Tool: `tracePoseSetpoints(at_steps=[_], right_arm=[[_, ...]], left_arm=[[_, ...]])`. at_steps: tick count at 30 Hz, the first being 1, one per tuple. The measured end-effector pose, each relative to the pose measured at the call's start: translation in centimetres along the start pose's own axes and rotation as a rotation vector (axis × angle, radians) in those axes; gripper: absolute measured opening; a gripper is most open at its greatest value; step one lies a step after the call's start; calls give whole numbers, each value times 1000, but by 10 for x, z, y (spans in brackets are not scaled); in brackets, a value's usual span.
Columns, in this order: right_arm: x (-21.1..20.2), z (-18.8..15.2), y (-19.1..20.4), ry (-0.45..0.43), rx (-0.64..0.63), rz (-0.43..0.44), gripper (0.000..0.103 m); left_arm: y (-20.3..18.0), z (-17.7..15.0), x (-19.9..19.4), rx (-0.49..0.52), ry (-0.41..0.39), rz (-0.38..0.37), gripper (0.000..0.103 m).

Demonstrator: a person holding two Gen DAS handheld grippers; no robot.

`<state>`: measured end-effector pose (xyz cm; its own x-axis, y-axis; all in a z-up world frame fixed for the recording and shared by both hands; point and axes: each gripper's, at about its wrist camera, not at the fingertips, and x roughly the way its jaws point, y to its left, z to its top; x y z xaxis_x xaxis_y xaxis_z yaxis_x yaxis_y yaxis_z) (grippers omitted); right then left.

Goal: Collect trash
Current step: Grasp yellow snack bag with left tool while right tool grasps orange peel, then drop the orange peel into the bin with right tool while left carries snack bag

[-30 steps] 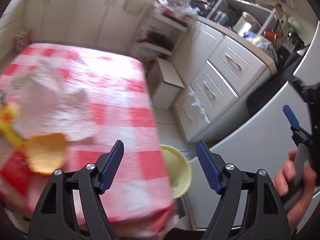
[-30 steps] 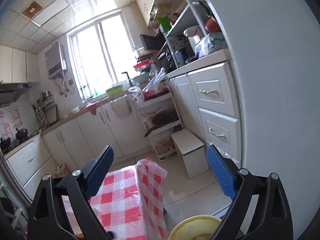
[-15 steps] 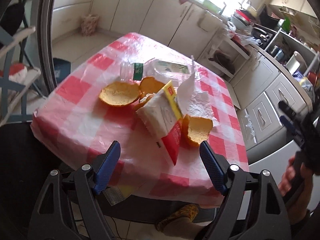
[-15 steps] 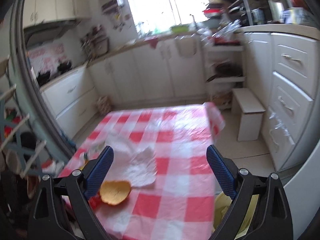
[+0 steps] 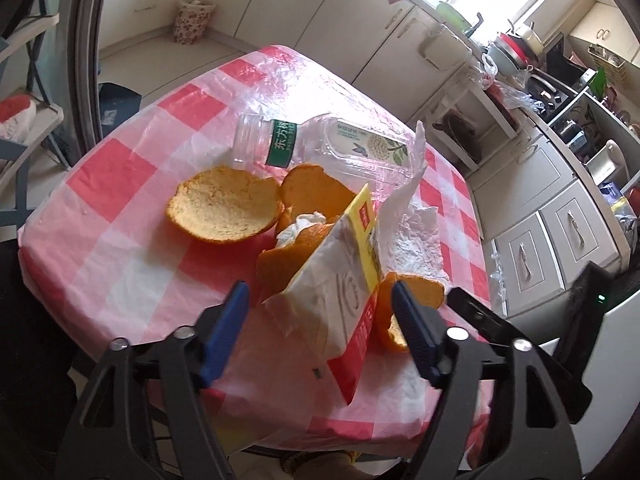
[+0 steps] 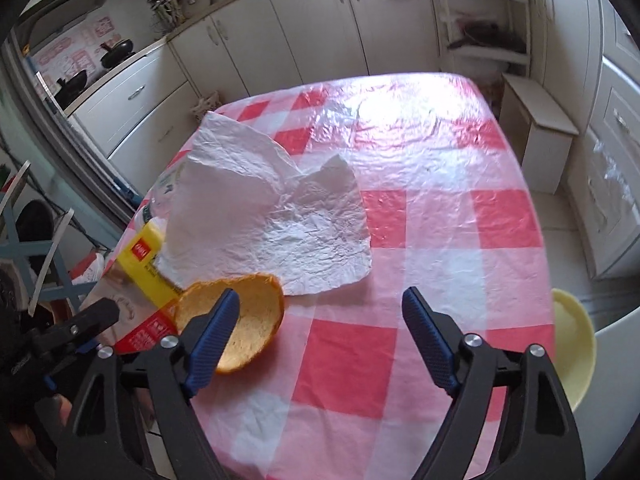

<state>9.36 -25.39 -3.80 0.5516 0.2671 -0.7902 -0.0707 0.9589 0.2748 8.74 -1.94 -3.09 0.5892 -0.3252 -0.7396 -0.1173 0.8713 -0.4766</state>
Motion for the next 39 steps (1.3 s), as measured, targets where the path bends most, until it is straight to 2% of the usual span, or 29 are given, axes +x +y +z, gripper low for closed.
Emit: tracePoseSetpoints(at_steps=[2,3,5,8,9,12,20,30,37,39], right_arm=[[10,1,1,19,6,6,73],[14,1,3,28,0,8,69],[17,-2,11,20,-31,6,64],[21,-5,20,33,-66,57,32],[22,-6,21,46,-71,69,14],[13,-5,22,35,-73,94,7],[-36,-2,13,-68,-73,85,7],[-70,-5,-9,-153,-26,43,7],[-105,-5,-45,-247,43,-36,7],[-116,-6,-58,-275,66,-90,7]], left_arm=[[-3,1,1,8,7,-13,45],[-5,2,1,17,10,-15,41],[-6,3,3,31,19,-28,24],[-7,5,2,54,23,-50,13],[-8,4,0,63,20,-56,12],[-13,4,-10,89,1,-75,9],[-32,9,-47,139,-73,-141,8],[-42,5,-70,164,-97,-170,8],[-69,0,-91,205,-109,-243,8],[-80,-1,-97,215,-110,-270,8]])
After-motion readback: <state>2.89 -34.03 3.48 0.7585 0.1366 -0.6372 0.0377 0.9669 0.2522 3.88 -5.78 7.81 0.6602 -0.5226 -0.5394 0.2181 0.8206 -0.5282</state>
